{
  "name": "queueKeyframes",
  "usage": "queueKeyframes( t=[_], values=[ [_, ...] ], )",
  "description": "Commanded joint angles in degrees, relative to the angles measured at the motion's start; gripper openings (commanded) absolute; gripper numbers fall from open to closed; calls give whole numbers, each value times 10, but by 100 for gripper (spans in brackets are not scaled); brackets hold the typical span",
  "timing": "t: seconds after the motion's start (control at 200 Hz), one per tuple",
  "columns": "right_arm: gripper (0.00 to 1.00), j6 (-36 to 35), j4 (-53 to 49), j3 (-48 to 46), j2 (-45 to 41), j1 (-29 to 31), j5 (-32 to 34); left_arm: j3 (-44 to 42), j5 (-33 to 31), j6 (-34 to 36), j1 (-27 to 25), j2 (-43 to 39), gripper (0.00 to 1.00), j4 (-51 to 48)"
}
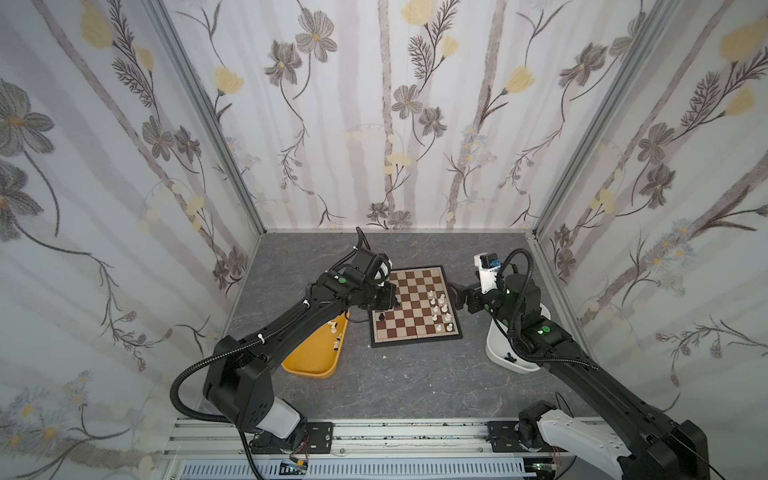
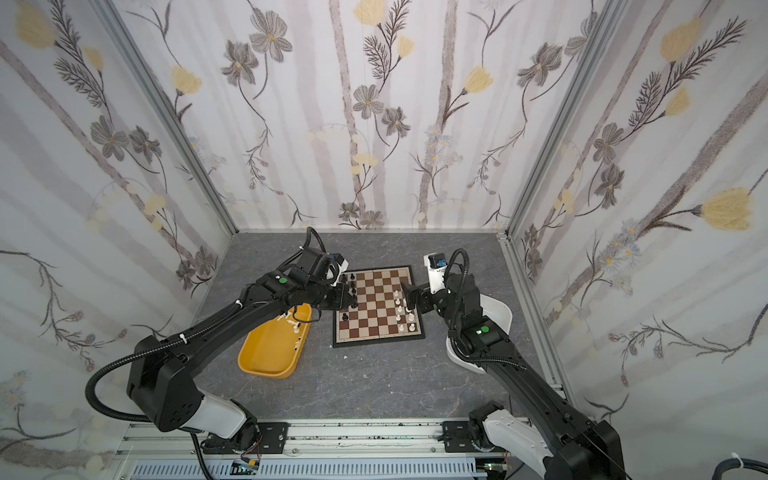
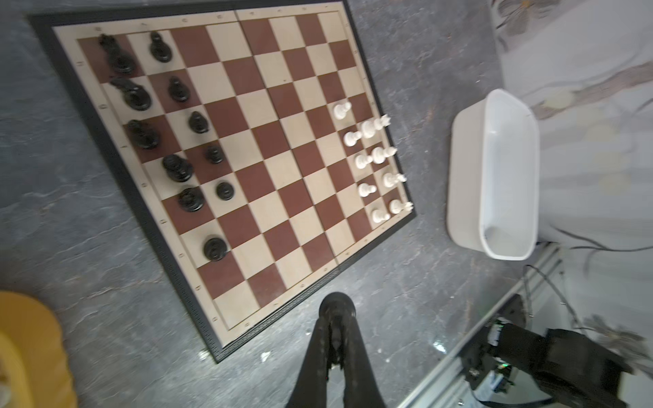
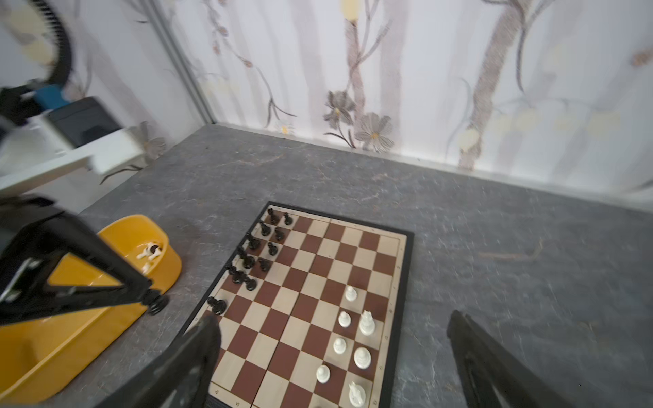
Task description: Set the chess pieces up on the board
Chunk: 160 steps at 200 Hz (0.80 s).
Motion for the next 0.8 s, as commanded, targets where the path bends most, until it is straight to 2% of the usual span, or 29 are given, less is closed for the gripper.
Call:
queueKeyframes(
  t=[0.0,0.04,0.075,0.165,0.27,0.315,0.375,0.625,0.794],
  values=[
    [100,142,16,-17,25,-71,-150,-15,-144,30,-20,-3,0,-34],
    [100,162,46,-32,34,-93,-202,-21,-154,25,-26,1,0,-28],
    [100,175,61,-42,41,-106,-220,-25,-159,18,-29,7,0,-23],
    [100,186,52,-53,31,-114,-171,-26,-170,2,-37,31,0,-16],
    [100,212,99,-102,-31,-118,-119,-29,-179,-9,-41,53,0,-7],
    [100,226,100,-111,-48,-133,-134,-32,-184,-11,-43,62,0,-3],
    [100,217,77,-102,-49,-151,-190,-39,-184,-13,-44,71,0,2],
    [100,198,5,-90,-50,-148,-194,-48,-185,-29,-44,113,0,35],
    [100,196,2,-95,-51,-146,-204,-53,-199,-35,-44,133,0,50]
  ],
)
